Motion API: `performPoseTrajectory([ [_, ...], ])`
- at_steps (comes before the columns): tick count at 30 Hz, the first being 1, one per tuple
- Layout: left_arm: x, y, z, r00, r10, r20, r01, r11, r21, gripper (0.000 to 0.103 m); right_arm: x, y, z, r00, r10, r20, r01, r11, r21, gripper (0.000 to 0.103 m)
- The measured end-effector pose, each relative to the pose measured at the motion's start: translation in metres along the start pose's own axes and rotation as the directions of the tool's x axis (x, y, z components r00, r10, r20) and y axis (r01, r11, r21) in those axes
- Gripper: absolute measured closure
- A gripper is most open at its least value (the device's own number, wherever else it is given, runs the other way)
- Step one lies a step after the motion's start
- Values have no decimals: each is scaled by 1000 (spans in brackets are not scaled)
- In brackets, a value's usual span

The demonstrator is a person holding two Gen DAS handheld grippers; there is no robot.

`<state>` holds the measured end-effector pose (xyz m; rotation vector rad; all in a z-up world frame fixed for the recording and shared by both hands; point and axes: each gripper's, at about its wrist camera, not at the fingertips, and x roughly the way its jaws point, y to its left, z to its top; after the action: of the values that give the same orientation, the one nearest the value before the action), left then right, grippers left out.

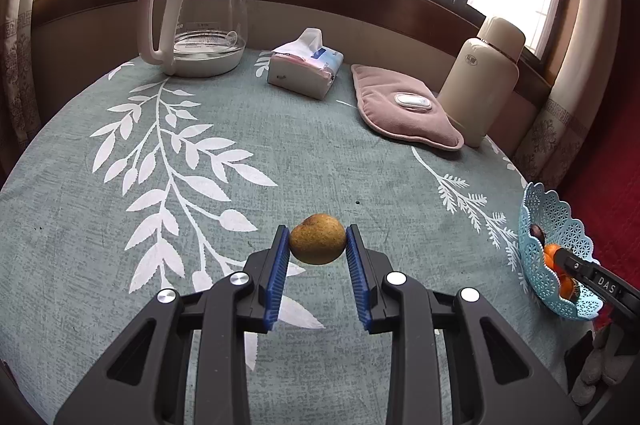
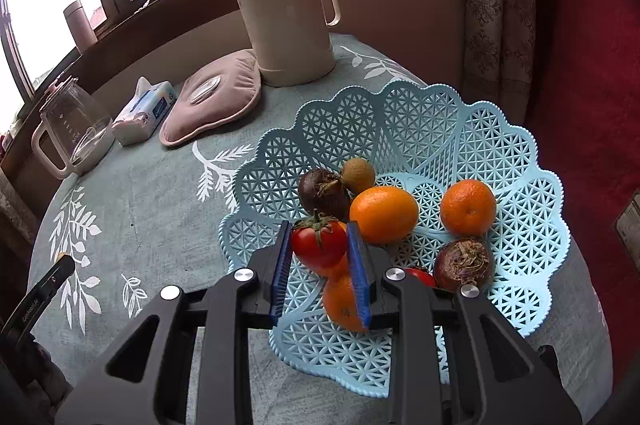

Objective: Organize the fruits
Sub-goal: 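Carry the tomato into the basket and open the right gripper while left holds fruit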

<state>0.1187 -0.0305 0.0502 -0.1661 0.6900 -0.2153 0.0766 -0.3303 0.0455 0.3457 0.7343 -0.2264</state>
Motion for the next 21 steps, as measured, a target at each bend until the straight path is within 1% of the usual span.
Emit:
performPoseTrajectory([
  [12,0,0,-1,1000,0,1,0,1000,0,74,-3,-11,-1,1000,-14,9,14,1000,24,75],
  [15,0,0,0,1000,0,0,0,1000,1,74,-5,-17,1,1000,-19,13,18,999,39,73],
  [17,0,-1,0,1000,1,1,-1,1000,2,74,-7,-21,1,1000,-21,22,20,998,52,70],
  [18,0,-1,-1,1000,1,1,-1,1000,4,74,-9,-24,2,999,-22,29,20,998,59,67],
  [21,1,-2,-2,1000,3,3,-3,1000,12,74,-15,-33,2,999,-24,46,20,997,77,66],
])
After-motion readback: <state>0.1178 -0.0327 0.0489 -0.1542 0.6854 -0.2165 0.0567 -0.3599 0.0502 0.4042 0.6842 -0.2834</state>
